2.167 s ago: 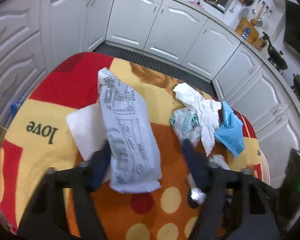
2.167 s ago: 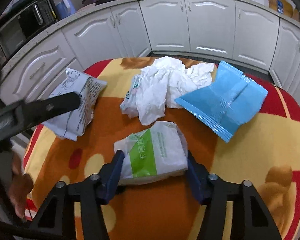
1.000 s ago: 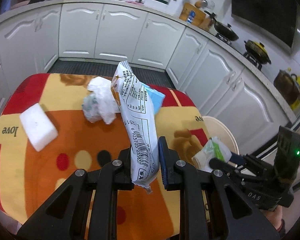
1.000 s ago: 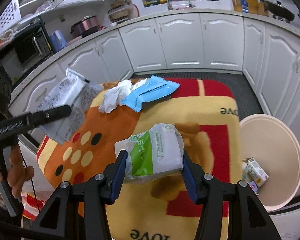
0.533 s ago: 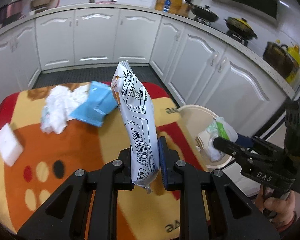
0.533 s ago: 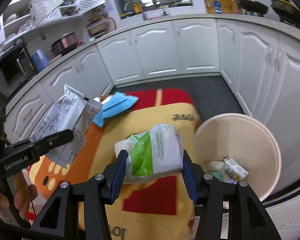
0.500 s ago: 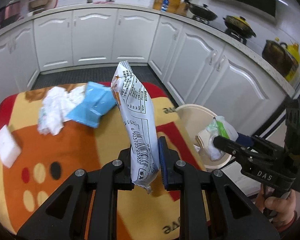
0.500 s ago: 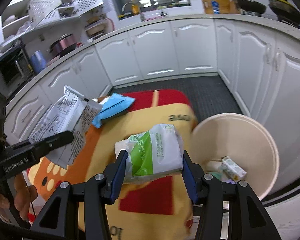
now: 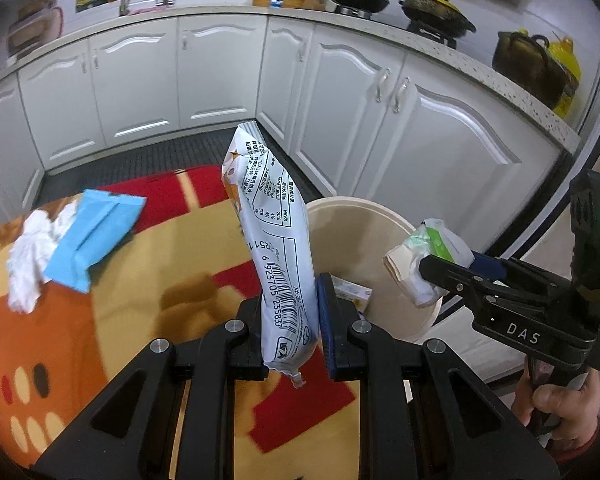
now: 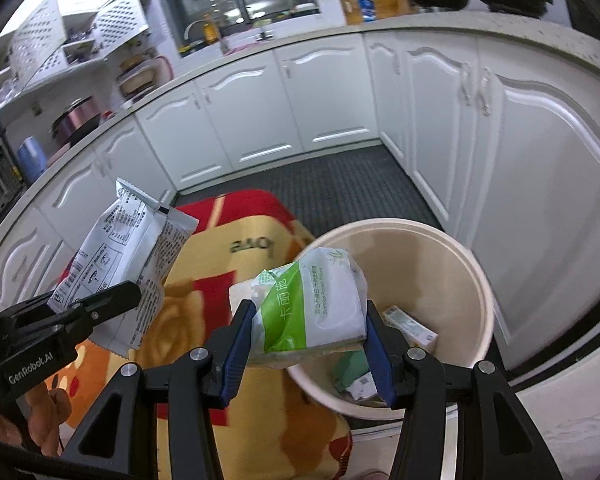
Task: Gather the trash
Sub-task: 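Carry the snack bag and wipes pack over the beige bin with both tools, then open both tools to drop bag and wipes pack into the beige bin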
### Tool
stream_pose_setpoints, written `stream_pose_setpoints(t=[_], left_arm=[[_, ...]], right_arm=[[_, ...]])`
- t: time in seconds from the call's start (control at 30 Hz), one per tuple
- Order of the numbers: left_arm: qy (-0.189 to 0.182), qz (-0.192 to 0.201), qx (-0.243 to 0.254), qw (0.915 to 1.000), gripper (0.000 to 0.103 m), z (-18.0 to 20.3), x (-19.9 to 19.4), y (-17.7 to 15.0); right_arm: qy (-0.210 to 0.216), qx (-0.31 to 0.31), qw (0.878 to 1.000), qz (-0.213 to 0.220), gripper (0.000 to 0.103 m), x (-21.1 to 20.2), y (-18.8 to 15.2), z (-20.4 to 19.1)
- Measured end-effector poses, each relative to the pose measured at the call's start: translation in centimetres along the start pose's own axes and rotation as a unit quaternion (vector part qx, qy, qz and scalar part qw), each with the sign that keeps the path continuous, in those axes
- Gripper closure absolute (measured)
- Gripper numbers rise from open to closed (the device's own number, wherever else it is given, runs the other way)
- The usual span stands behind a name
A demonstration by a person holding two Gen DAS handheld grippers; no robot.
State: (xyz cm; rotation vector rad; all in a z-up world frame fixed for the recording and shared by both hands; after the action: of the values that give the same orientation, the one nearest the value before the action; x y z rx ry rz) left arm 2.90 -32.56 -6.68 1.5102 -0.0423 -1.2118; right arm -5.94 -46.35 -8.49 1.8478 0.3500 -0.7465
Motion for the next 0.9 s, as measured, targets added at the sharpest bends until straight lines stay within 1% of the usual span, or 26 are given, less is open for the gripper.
stream_pose_setpoints(t=[0.4, 0.57, 0.9], left_arm=[[-0.02, -0.024, 0.018, 0.9994, 0.087, 3.7, 4.7, 0.3], [-0.025, -0.033, 0.014, 0.999, 0.087, 4.2, 6.1, 0.2], [-0.027, -0.043, 0.008, 0.9987, 0.087, 4.4, 7.6, 0.1]], right_arm=[[-0.032, 0.037, 0.999, -0.016, 0.052, 1.0, -0.9, 4.4], [-0.04, 0.045, 0.998, -0.025, 0.052, 1.6, -1.4, 5.6], [-0.046, 0.049, 0.997, -0.034, 0.052, 2.6, -1.1, 6.5]])
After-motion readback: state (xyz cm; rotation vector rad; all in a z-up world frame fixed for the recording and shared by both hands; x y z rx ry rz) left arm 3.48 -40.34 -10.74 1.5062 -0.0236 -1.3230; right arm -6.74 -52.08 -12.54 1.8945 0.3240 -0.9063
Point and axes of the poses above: each gripper's, at about its wrist camera, not at the fingertips, and x roughly the way its jaws point, z to its right, y to its top, the point moved 4 cm from there along x, roughly the way its jaws point, and after that the axes turned 7 degrees about z, right-handed, at the moved point
